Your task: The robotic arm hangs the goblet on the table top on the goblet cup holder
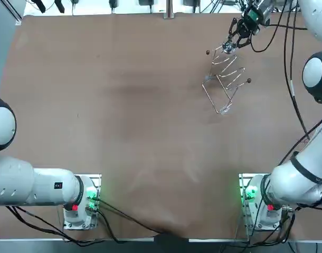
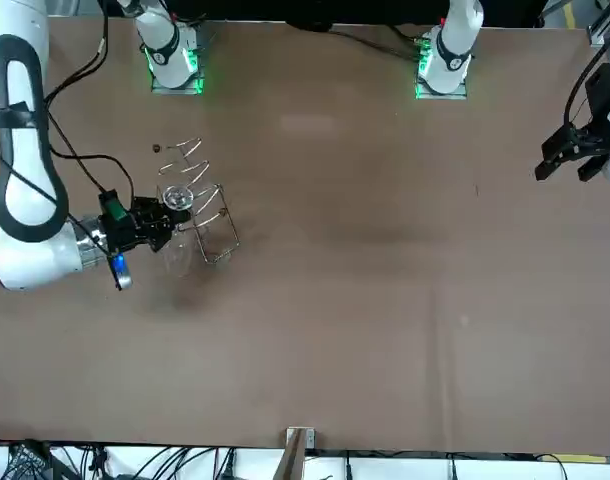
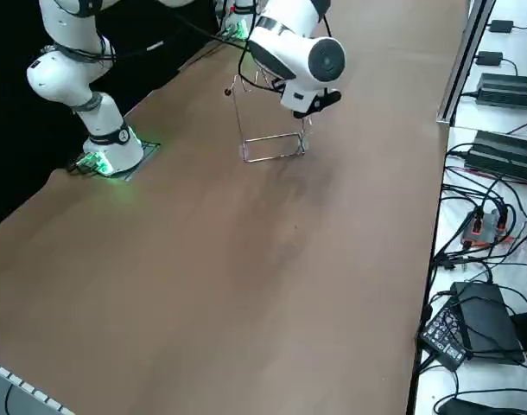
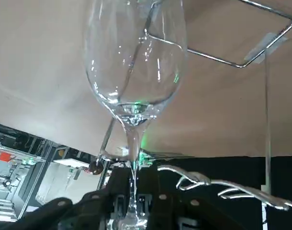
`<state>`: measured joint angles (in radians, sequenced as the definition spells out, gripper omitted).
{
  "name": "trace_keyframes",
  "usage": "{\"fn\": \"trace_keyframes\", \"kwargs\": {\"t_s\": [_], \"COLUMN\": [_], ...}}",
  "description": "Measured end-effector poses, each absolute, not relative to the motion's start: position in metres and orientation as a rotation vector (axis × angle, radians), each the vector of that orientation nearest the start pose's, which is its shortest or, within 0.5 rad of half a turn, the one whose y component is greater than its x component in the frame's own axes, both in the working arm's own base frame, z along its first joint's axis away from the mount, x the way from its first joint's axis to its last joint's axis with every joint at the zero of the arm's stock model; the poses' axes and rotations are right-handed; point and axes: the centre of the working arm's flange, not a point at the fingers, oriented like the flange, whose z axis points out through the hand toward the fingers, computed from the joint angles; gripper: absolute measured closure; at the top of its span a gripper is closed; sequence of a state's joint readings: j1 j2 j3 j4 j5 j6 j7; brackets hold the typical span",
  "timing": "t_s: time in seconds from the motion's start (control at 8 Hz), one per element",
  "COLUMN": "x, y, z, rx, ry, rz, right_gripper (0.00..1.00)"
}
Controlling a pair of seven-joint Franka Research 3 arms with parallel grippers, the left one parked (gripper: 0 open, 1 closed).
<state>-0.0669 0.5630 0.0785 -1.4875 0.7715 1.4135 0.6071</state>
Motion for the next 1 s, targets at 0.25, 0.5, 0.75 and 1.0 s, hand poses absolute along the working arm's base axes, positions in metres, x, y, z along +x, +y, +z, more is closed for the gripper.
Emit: {"fn": "trace_keyframes", "kwargs": {"t_s": [0.25, 0.5, 0.75, 1.0], "x": [0.639, 0.639, 0.639, 0.638], "y": [0.084, 0.080, 0.080, 0.081], "z": [0.346, 0.348, 0.354, 0.359], "rx": [-2.183, -2.180, -2.158, -2.148], "ry": [0.837, 0.841, 0.838, 0.830], "rz": [1.057, 1.053, 1.054, 1.055], "right_gripper": [0.89, 0.89, 0.89, 0.89]}}
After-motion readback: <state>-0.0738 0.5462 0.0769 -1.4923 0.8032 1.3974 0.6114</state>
